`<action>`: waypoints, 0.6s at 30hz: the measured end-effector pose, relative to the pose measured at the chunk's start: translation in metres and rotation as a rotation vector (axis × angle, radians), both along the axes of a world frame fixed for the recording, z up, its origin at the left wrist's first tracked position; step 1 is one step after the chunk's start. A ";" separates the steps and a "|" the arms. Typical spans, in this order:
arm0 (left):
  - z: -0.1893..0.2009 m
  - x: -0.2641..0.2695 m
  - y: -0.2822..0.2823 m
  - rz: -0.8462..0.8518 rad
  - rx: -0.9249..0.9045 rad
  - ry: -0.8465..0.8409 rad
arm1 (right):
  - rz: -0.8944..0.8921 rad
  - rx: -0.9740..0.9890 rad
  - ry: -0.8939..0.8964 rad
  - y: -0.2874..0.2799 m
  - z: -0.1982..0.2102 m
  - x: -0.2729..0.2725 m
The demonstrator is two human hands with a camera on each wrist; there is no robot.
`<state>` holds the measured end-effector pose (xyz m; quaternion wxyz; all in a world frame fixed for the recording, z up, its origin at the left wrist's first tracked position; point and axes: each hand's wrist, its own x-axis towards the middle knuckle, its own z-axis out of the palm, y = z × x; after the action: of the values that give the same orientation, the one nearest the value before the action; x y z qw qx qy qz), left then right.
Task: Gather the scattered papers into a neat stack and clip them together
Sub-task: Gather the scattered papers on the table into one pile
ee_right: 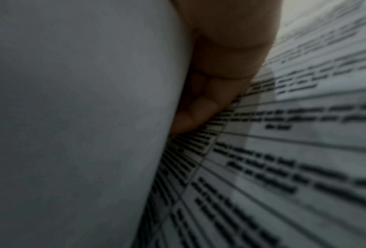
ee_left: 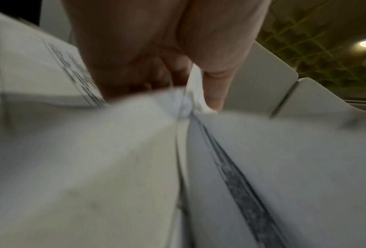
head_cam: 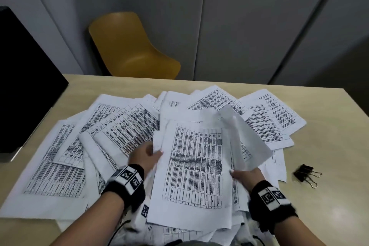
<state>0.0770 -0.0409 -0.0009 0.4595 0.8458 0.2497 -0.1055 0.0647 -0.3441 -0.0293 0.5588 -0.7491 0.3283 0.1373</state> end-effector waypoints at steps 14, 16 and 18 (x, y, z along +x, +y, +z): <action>-0.012 -0.005 0.062 0.526 -0.154 -0.066 | 0.069 -0.011 -0.048 -0.007 -0.004 -0.004; -0.010 -0.006 0.063 0.355 -0.225 -0.061 | 0.085 -0.005 -0.057 -0.011 -0.002 -0.003; -0.008 -0.008 0.062 0.220 -0.326 -0.015 | 0.126 -0.006 -0.054 -0.013 -0.001 -0.002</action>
<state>0.0688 0.0215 -0.0085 0.6011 0.7284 0.3170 -0.0874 0.0629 -0.3573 -0.0300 0.5554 -0.7734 0.2656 0.1508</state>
